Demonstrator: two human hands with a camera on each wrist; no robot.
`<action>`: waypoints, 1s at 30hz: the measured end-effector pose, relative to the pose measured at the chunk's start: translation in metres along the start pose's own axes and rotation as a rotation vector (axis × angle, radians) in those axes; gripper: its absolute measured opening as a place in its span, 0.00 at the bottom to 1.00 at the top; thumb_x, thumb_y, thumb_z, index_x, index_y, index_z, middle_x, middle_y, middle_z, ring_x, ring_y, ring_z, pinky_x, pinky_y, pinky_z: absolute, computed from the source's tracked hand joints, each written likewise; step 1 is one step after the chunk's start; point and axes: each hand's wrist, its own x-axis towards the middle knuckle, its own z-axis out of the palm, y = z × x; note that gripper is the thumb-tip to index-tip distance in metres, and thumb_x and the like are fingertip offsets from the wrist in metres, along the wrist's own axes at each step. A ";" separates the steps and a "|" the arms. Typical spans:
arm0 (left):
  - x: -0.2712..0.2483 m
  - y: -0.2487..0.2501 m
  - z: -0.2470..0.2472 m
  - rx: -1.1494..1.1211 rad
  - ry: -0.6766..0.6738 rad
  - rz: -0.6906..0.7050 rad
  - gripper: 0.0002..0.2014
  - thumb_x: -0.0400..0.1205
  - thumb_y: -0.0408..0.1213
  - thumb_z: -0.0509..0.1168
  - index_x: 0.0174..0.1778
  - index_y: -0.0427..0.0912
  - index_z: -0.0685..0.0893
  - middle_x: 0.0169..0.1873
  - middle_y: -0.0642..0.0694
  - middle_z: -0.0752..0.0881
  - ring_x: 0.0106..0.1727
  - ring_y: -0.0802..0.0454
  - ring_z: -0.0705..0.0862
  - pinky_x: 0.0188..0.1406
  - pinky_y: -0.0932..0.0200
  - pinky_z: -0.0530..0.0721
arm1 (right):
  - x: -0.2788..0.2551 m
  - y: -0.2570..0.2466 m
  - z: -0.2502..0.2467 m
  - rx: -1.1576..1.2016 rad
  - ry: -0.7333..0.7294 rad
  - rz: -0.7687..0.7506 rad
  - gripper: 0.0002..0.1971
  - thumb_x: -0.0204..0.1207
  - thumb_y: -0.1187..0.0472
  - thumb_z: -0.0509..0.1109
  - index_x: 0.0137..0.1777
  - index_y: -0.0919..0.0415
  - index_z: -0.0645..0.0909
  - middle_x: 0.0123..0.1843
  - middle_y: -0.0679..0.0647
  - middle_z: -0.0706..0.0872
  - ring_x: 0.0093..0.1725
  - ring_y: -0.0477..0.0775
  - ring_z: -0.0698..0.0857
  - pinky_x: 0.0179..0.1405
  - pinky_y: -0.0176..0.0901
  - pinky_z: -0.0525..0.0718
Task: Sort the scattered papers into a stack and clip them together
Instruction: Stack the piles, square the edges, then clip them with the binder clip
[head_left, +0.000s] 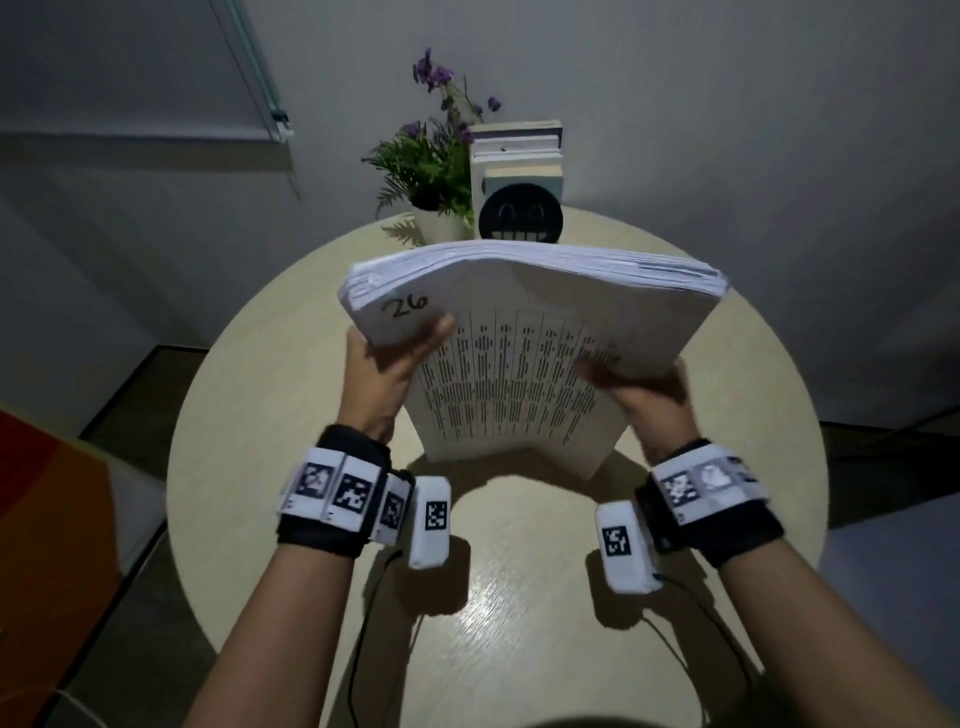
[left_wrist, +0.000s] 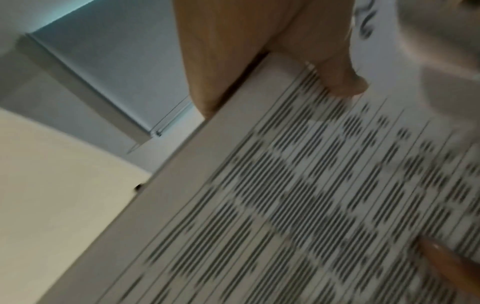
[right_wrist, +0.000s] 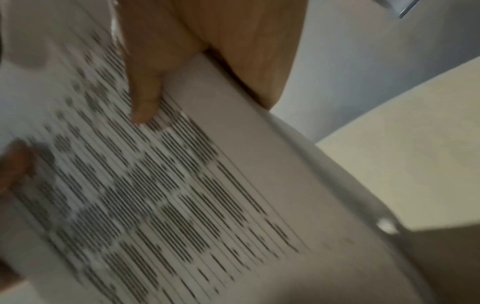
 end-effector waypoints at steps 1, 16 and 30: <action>-0.003 -0.013 0.001 0.055 -0.021 -0.061 0.28 0.53 0.52 0.83 0.46 0.52 0.81 0.39 0.61 0.91 0.42 0.68 0.88 0.40 0.65 0.86 | -0.002 0.010 0.000 -0.043 0.000 0.075 0.22 0.63 0.82 0.73 0.38 0.50 0.86 0.33 0.36 0.88 0.31 0.28 0.85 0.32 0.22 0.82; -0.018 -0.115 -0.017 0.582 0.284 -0.627 0.16 0.86 0.36 0.56 0.61 0.27 0.80 0.59 0.31 0.84 0.60 0.35 0.82 0.54 0.54 0.78 | 0.008 0.092 -0.002 -0.693 0.009 0.420 0.14 0.84 0.62 0.55 0.66 0.66 0.71 0.62 0.60 0.80 0.57 0.58 0.79 0.51 0.45 0.74; -0.003 -0.144 -0.035 0.766 0.081 -1.001 0.30 0.87 0.51 0.46 0.77 0.31 0.58 0.76 0.32 0.64 0.75 0.34 0.69 0.72 0.47 0.69 | 0.025 0.140 0.007 -1.142 -0.236 0.627 0.29 0.82 0.52 0.56 0.78 0.62 0.53 0.77 0.62 0.61 0.75 0.66 0.61 0.71 0.59 0.65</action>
